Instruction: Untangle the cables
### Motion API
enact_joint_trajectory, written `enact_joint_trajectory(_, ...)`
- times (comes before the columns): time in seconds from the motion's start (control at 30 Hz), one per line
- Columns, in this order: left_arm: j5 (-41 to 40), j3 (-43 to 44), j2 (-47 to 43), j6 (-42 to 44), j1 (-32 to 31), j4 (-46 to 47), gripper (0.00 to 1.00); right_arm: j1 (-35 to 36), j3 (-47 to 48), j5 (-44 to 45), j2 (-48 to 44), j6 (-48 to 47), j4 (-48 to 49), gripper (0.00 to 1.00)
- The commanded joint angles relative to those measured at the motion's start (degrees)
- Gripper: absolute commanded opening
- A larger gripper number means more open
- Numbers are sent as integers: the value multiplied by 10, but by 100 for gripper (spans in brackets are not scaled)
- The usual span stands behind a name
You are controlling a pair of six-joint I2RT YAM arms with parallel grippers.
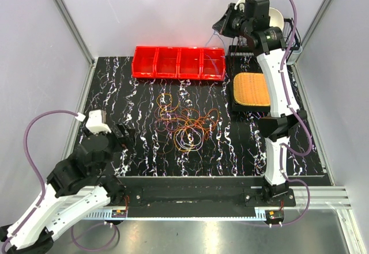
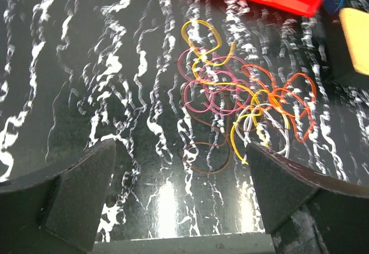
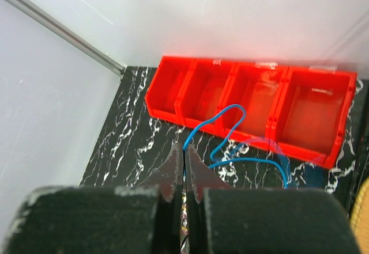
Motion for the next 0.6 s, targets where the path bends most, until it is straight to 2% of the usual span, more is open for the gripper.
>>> enact_joint_trajectory(0.0, -96, -10, 18, -108, 0, -30, 99, 2, -1, 1, -7, -18, 60, 0)
enact_joint_trajectory(0.03, -82, -6, 22, -115, 0, -34, 99, 2, -1, -3, -4, -16, 66, 0)
enact_joint_trajectory(0.13, 13, 0, 39, -49, 0, 13, 99, 2, -1, -10, 5, -8, 82, 0)
enact_joint_trajectory(0.2, 43, 5, 44, -27, 0, 30, 99, 1, 0, -11, 10, -5, 90, 0)
enact_joint_trajectory(0.33, 154, 30, 28, 44, 0, 68, 99, 1, 3, -8, 19, -9, 116, 0)
enact_joint_trajectory(0.4, 151, 37, 13, 41, 0, 64, 99, 1, 6, -8, 22, -13, 125, 0)
enact_joint_trajectory(0.57, 63, 62, 29, 9, 0, -16, 99, -1, 9, 4, 27, -30, 155, 0)
